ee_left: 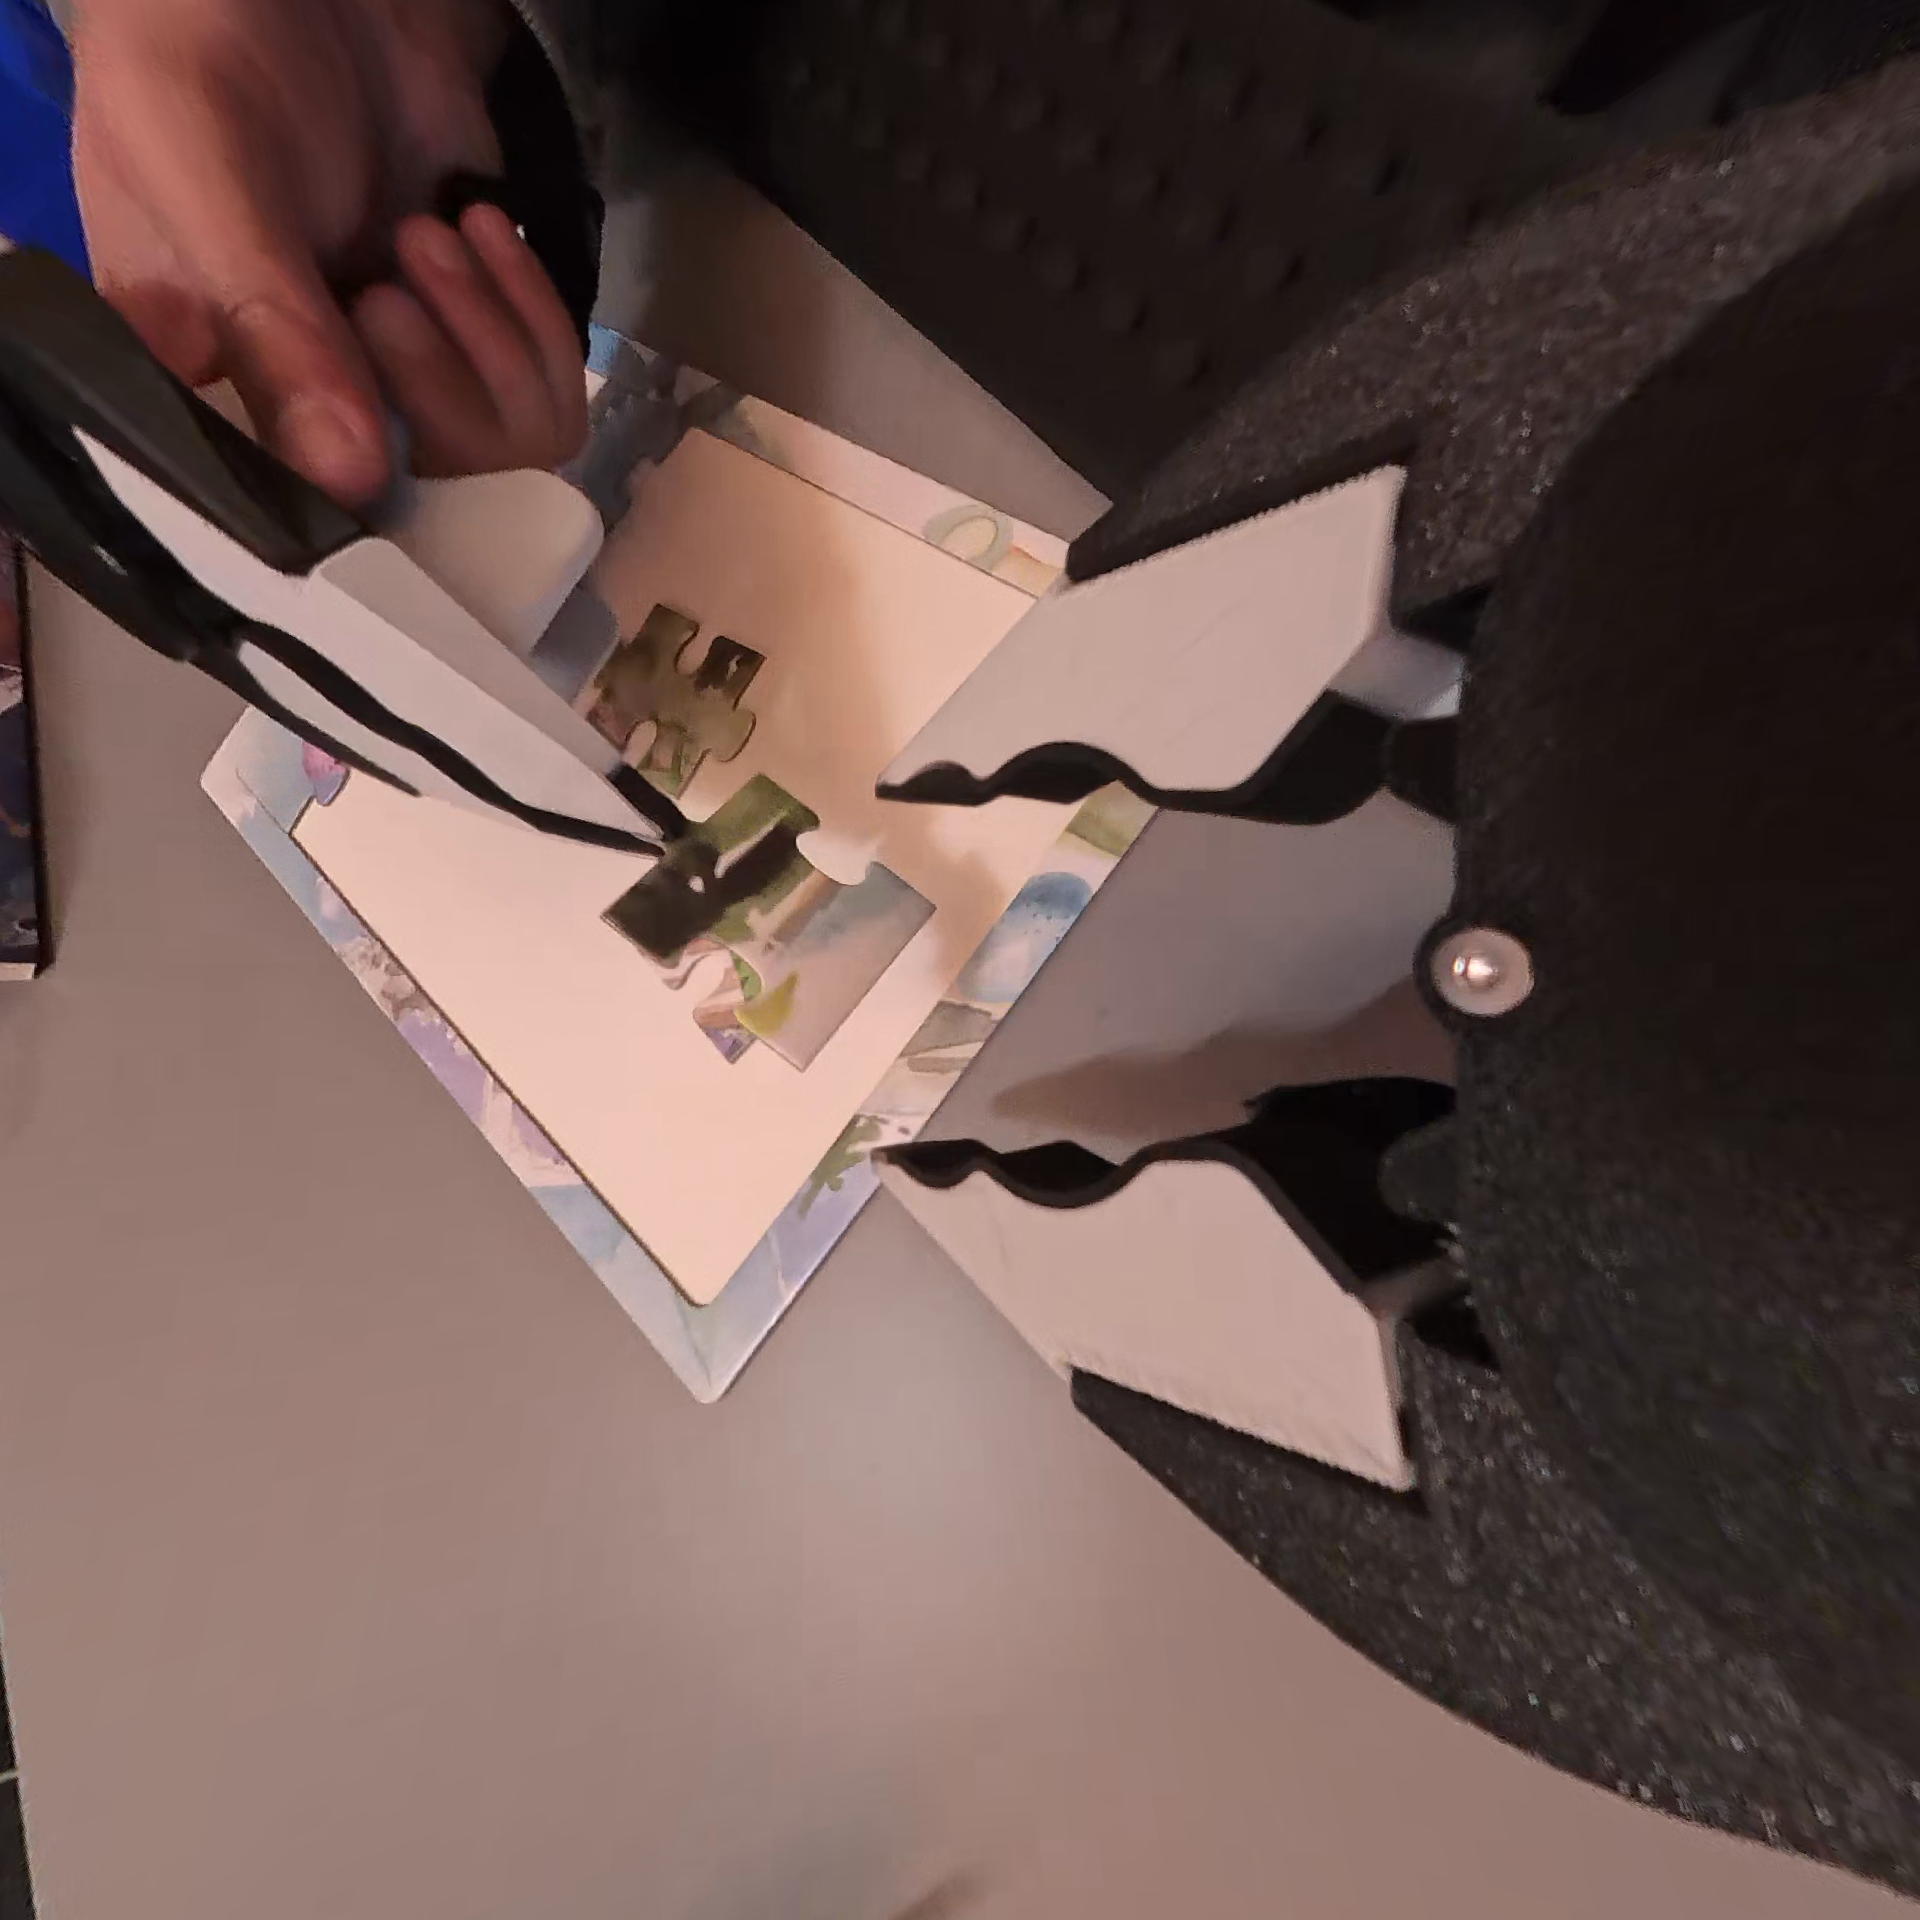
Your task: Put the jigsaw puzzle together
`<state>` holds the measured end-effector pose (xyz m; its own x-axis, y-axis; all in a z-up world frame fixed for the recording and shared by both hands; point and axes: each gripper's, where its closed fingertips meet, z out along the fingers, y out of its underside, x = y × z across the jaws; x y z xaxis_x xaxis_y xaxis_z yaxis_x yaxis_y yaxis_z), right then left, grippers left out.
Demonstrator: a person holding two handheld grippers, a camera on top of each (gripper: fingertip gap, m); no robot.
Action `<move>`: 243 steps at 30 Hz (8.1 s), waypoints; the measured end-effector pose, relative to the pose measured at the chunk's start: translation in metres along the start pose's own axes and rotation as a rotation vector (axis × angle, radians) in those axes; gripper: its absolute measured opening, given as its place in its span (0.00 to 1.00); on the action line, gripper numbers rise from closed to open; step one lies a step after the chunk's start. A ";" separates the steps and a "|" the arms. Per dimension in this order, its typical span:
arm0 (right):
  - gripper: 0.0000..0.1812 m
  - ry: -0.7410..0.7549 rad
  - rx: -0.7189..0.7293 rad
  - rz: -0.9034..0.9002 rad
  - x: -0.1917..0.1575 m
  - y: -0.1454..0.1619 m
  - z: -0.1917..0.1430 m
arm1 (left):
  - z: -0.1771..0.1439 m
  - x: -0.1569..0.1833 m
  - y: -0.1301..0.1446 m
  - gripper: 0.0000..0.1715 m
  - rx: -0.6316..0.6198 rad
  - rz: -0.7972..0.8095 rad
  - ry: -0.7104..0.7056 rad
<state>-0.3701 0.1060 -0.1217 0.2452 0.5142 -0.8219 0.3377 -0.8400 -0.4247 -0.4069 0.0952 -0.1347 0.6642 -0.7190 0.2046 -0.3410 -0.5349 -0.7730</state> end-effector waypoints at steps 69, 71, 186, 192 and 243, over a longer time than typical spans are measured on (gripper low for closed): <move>0.17 0.458 -0.339 -0.955 0.050 -0.003 0.012 | 0.016 -0.031 0.016 0.00 -0.111 -0.305 0.041; 0.14 0.450 -0.340 -0.932 0.054 0.000 0.009 | 0.018 -0.031 0.019 0.00 -0.119 -0.310 0.042; 0.25 0.349 -0.382 -0.947 0.031 0.038 0.017 | 0.018 -0.019 0.022 0.00 -0.105 -0.201 0.015; 0.25 0.344 -0.403 -0.949 0.024 0.063 0.003 | 0.018 -0.019 0.023 0.00 -0.151 -0.179 -0.055; 0.26 0.733 -0.106 -0.733 0.086 0.051 -0.145 | 0.066 0.099 0.022 0.27 -0.457 0.391 0.130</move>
<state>-0.2000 0.1330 -0.1591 0.4279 0.9010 0.0713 0.6963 -0.2783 -0.6616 -0.3048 0.0415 -0.1706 0.3558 -0.9331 0.0516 -0.8129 -0.3363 -0.4754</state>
